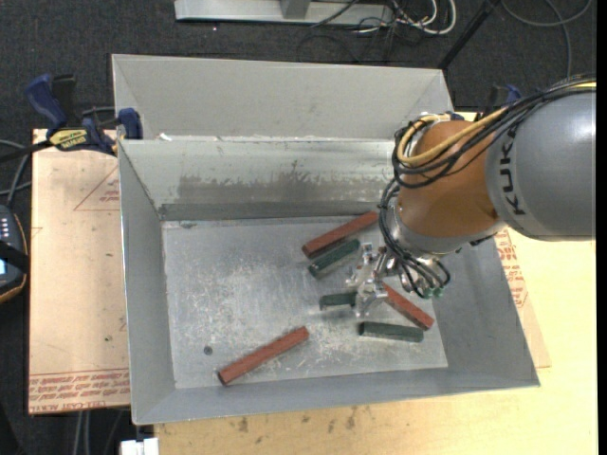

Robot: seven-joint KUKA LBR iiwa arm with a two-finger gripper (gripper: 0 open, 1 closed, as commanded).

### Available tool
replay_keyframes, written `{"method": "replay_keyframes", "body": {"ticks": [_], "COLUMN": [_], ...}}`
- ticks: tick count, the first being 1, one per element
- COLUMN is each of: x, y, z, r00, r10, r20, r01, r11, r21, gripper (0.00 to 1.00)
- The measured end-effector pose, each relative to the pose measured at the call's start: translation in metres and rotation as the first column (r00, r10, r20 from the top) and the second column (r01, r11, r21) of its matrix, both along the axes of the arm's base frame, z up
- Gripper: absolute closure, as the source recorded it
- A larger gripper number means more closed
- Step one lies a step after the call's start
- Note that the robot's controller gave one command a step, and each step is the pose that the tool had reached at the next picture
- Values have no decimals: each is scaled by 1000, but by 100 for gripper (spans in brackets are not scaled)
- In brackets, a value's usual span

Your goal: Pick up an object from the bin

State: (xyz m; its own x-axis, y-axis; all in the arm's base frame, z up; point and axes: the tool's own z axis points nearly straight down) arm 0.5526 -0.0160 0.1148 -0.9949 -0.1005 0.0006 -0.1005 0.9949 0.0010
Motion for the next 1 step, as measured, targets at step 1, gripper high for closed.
{"method": "replay_keyframes", "body": {"ticks": [1], "x": [-13], "y": [-21], "z": [106], "r00": [999], "r10": [-51], "r20": [3], "r01": [51], "r11": [999], "r21": [0], "gripper": [100]}}
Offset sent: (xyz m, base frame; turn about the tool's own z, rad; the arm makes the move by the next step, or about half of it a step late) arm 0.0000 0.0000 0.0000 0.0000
